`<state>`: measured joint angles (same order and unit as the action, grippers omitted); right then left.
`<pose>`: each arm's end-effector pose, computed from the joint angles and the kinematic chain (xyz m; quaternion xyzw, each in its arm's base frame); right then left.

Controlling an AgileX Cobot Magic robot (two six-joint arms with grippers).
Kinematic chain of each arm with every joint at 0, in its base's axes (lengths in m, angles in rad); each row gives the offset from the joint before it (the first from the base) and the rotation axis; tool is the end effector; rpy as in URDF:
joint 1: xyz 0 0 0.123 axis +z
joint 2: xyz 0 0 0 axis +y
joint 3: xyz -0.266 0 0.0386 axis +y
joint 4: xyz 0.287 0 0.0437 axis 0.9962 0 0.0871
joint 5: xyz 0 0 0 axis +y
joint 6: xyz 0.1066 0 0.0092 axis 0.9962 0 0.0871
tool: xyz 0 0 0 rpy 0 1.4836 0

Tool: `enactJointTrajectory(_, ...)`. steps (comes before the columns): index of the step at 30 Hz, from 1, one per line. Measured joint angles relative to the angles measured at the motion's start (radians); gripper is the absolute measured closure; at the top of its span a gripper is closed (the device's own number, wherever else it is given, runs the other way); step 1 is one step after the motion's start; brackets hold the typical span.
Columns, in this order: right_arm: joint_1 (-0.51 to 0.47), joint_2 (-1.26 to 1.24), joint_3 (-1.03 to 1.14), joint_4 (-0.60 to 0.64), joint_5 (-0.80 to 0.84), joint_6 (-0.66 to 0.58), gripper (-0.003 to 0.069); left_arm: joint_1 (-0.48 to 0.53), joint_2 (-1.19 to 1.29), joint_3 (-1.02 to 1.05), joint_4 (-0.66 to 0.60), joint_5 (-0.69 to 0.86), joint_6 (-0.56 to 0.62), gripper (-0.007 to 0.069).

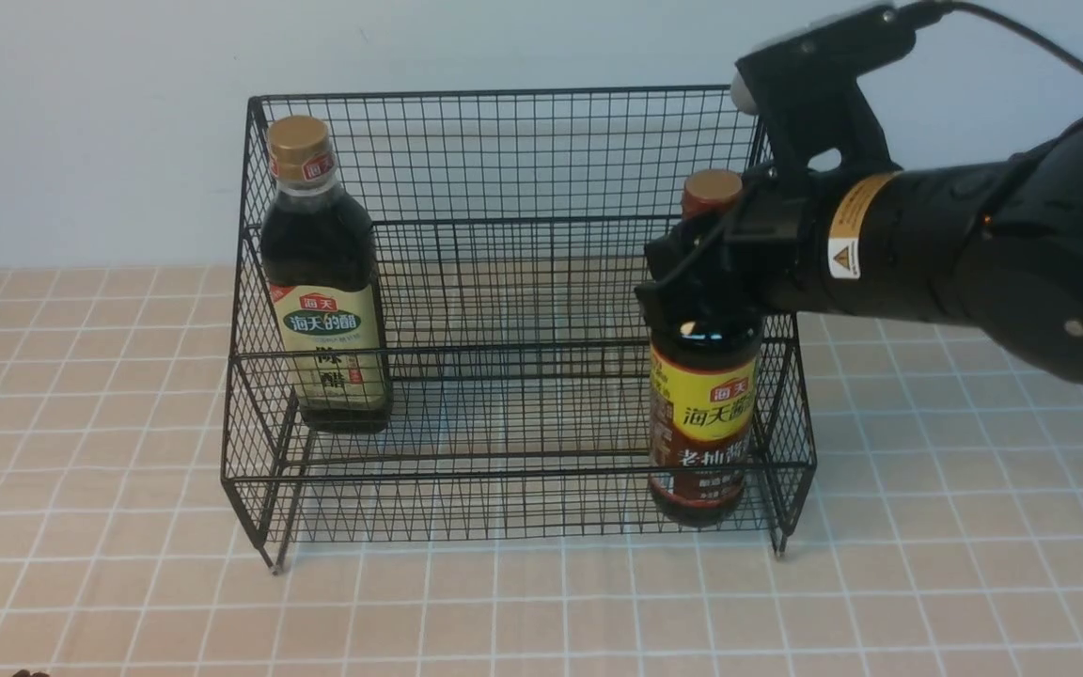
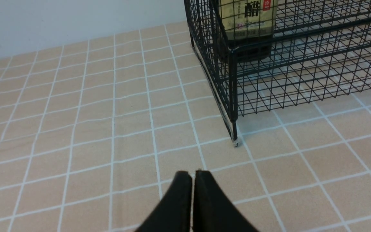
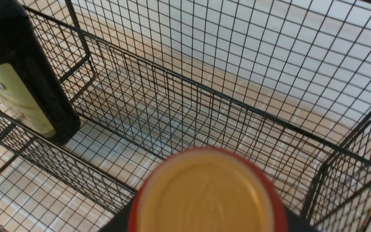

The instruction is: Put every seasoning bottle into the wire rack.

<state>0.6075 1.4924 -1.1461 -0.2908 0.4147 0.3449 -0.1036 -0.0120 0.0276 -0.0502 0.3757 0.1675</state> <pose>0.3244 0.2104 0.2698 -0.2101 0.8716 0.0988 0.4318 0.1224 -0.0147 0.1655 0.0956 0.8002 -0.0023 0.5920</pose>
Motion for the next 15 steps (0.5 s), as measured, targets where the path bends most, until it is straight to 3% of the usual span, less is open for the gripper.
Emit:
enactJointTrajectory(7, 0.000, -0.071, 0.003, 0.003, 0.085, 0.007, 0.0134, 0.000, 0.000, 0.000, 0.000, 0.000, -0.001, 0.0631)
enactJointTrajectory(15, 0.000, -0.230, 0.003, 0.005, 0.112, 0.007, 0.0095, 0.000, 0.000, 0.000, 0.000, 0.000, -0.001, 0.0631)
